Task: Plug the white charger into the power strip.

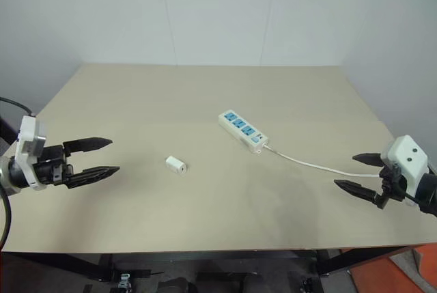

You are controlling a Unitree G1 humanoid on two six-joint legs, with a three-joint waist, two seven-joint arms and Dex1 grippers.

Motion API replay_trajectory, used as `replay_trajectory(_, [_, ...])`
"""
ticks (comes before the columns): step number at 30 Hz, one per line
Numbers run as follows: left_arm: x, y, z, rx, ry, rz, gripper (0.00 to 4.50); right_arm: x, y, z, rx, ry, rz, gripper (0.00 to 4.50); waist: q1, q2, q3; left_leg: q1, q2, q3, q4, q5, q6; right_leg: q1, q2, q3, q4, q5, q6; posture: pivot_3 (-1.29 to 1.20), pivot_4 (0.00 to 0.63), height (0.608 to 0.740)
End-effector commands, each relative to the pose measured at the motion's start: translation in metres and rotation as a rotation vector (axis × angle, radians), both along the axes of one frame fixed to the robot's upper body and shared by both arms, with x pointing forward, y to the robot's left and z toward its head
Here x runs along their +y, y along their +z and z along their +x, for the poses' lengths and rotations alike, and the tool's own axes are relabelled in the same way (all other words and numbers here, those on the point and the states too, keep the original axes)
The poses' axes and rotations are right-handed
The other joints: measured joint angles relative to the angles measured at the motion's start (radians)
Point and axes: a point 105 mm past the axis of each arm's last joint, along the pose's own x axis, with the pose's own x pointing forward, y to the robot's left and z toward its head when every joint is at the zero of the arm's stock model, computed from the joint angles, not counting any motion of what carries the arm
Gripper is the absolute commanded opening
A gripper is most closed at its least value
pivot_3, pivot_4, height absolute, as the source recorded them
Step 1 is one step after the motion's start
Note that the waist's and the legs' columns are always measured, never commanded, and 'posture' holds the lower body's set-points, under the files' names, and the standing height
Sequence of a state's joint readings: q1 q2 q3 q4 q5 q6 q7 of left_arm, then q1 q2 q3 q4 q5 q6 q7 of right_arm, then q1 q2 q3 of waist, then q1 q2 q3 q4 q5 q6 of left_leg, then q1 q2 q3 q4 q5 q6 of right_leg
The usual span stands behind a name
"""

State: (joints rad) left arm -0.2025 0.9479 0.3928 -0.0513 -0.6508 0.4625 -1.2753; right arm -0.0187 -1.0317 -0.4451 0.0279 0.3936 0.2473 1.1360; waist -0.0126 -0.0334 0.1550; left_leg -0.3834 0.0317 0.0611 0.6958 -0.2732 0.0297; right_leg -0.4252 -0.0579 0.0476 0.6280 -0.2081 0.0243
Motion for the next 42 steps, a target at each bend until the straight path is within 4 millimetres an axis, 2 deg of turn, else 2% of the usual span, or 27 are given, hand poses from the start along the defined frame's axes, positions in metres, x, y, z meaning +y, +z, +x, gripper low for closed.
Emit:
replay_trajectory(1, [-0.002, 0.009, -0.001, -0.03, -0.017, 0.008, 4.48, 0.002, 0.011, -0.001, -0.043, 0.004, -0.013, 4.5, 0.0, 0.0, 0.0, 0.0, 0.0, 0.0, 0.0, 0.0, 0.0, 0.0, 0.0, 0.0, 0.0, 0.0, 0.0, 0.0, 0.15, 0.74])
replay_trajectory(21, [-0.004, 0.005, -0.004, -0.025, -0.008, -0.008, 4.48, 0.001, 0.012, 0.003, -0.044, 0.008, -0.018, 4.5, 0.0, 0.0, 0.0, 0.0, 0.0, 0.0, 0.0, 0.0, 0.0, 0.0, 0.0, 0.0, 0.0, 0.0, 0.0, 0.0, 0.15, 0.74])
replay_trajectory(24, [-0.003, 0.005, -0.004, -0.026, -0.008, -0.008, 4.48, 0.0, 0.009, 0.008, -0.048, -0.01, -0.014, 4.5, -0.001, 0.0, 0.0, 0.0, 0.0, 0.0, 0.0, 0.0, 0.0, 0.0, 0.0, 0.0, 0.0, 0.0, 0.0, 0.0, 0.15, 0.74])
replay_trajectory(29, [-0.006, 0.003, -0.001, -0.021, -0.022, 0.009, 4.48, 0.011, -0.005, 0.034, -0.036, -0.007, 0.022, 4.5, -0.007, 0.0, 0.0, 0.001, 0.0, 0.001, 0.0, 0.0, 0.0, 0.0, 0.001, 0.0, -0.001, -0.001, -0.001, 0.0, 0.15, 0.74])
replay_trajectory(34, [-0.012, 0.012, 0.007, -0.042, -0.037, 0.025, 4.48, 0.034, -0.025, 0.079, -0.016, 0.004, 0.058, 4.5, -0.008, 0.0, 0.0, 0.0, 0.0, 0.001, -0.001, 0.0, 0.0, -0.001, 0.001, 0.001, -0.001, -0.001, -0.001, 0.0, 0.15, 0.74])
replay_trajectory(37, [-0.013, 0.011, 0.009, -0.038, -0.049, 0.1, 4.48, 0.053, -0.037, 0.107, 0.014, 0.014, 0.072, 4.5, -0.012, 0.0, 0.001, 0.0, 0.0, 0.002, -0.001, 0.0, 0.0, -0.001, 0.001, 0.001, -0.001, 0.0, -0.001, 0.0, 0.15, 0.74])
replay_trajectory(42, [-0.015, 0.004, 0.007, -0.004, -0.069, 0.164, 4.48, 0.071, -0.052, 0.13, 0.067, 0.016, 0.099, 4.5, -0.01, 0.001, 0.002, -0.004, -0.001, 0.0, -0.003, 0.0, 0.0, -0.004, 0.001, 0.0, -0.001, 0.0, -0.002, 0.0, 0.15, 0.74])
